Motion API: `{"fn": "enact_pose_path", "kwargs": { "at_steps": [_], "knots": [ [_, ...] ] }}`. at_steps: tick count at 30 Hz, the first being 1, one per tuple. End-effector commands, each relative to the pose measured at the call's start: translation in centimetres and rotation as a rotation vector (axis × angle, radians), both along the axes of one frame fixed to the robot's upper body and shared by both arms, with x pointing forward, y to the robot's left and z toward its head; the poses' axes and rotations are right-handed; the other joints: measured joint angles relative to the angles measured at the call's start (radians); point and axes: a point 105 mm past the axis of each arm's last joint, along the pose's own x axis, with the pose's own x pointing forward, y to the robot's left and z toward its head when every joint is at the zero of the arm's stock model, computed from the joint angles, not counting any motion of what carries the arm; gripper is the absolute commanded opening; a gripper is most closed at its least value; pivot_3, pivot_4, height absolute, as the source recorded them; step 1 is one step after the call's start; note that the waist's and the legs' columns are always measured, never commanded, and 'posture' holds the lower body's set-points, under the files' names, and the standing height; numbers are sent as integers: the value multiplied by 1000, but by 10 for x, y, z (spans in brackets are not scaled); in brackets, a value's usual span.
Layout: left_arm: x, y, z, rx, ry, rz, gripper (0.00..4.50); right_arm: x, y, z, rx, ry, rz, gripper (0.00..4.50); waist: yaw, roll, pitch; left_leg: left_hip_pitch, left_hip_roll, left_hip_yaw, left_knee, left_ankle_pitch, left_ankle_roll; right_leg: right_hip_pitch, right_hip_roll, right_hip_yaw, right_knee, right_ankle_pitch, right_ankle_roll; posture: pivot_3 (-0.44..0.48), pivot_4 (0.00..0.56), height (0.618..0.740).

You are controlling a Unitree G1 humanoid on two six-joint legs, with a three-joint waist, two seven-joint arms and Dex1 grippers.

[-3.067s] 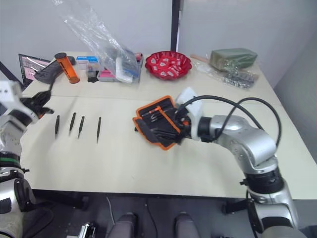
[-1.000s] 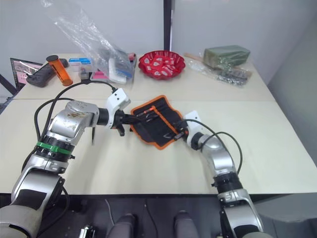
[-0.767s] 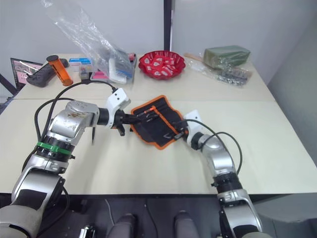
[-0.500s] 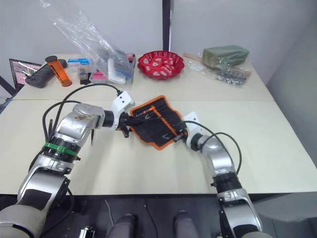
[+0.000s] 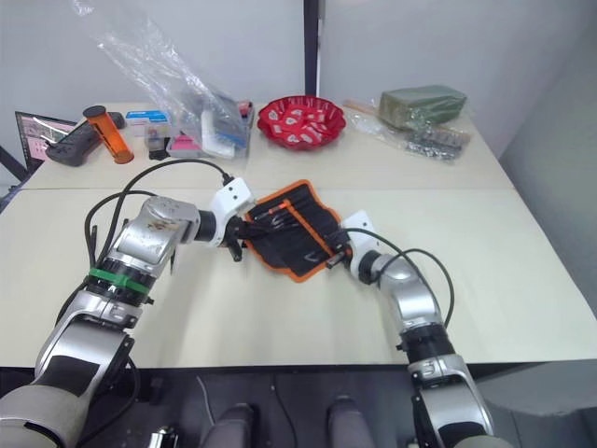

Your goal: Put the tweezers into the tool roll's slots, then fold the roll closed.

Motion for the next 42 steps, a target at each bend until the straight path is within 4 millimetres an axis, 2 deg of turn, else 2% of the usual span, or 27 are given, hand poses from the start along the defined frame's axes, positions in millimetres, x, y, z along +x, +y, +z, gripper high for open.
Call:
{"fn": "enact_pose_path", "kwargs": {
  "at_steps": [1,14,21,28,36,42],
  "knots": [
    [6,-3,14,7,-50,3,0,-7,5,-15,-5,58,22,21,0,0,0,0,0,0,0,0,0,0,0,0,0,0,0,0,150,735],
    [12,-6,13,15,-49,40,0,-12,8,-20,-8,71,44,21,0,0,0,1,0,0,0,0,0,0,0,0,0,0,0,0,150,735],
    [13,-2,15,41,-49,36,0,-13,9,-20,-4,75,48,21,-1,0,0,1,0,0,0,0,0,1,0,0,0,0,0,0,150,735],
    [18,-15,19,24,-65,24,0,-12,13,-21,-7,81,58,21,-1,0,0,1,0,0,0,0,0,1,0,0,0,0,0,0,150,735],
    [17,-27,13,49,-80,-37,0,-13,15,-23,-13,86,67,21,-2,0,0,1,0,0,0,0,0,1,0,0,0,0,0,0,150,735],
    [22,-38,14,64,-161,-93,0,-15,15,-24,-12,92,70,21,-1,0,0,2,0,0,0,0,0,2,0,0,0,0,0,0,150,735]
  ]
}}
